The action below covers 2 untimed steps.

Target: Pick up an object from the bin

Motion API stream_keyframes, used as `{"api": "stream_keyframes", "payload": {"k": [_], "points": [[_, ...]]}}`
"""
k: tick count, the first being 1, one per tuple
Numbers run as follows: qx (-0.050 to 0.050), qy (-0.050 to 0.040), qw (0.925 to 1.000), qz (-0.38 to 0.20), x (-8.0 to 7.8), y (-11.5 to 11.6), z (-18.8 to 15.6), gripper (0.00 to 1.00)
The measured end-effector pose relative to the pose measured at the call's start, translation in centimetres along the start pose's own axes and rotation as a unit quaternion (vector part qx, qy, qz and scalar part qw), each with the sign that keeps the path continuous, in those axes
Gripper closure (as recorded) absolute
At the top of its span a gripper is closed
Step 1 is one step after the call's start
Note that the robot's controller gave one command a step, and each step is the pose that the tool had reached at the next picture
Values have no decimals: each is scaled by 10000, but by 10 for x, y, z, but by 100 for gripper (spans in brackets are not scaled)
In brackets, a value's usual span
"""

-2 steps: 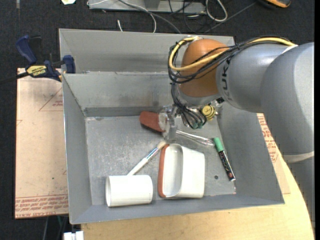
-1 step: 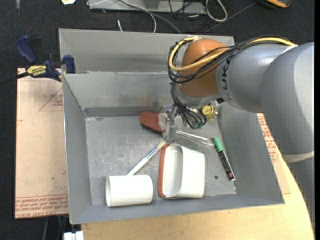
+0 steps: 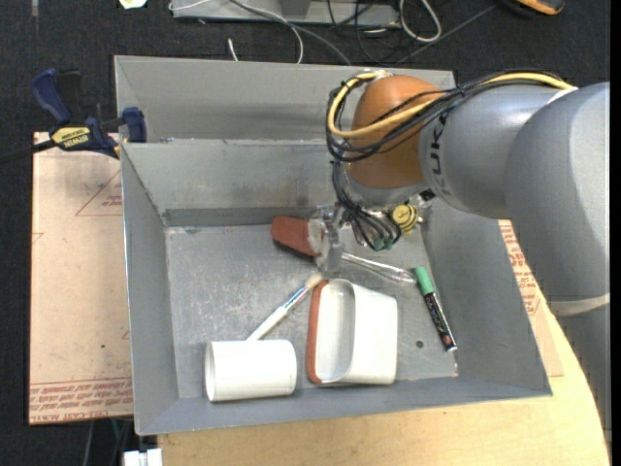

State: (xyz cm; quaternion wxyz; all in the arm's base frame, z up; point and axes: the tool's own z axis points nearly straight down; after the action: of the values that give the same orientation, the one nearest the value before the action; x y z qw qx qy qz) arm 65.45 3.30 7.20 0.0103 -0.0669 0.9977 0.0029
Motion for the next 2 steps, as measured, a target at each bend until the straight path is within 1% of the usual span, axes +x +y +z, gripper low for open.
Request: {"api": "stream_keyframes", "payload": {"k": [2], "points": [[0,0,10000,0,0,0,0,100]]}}
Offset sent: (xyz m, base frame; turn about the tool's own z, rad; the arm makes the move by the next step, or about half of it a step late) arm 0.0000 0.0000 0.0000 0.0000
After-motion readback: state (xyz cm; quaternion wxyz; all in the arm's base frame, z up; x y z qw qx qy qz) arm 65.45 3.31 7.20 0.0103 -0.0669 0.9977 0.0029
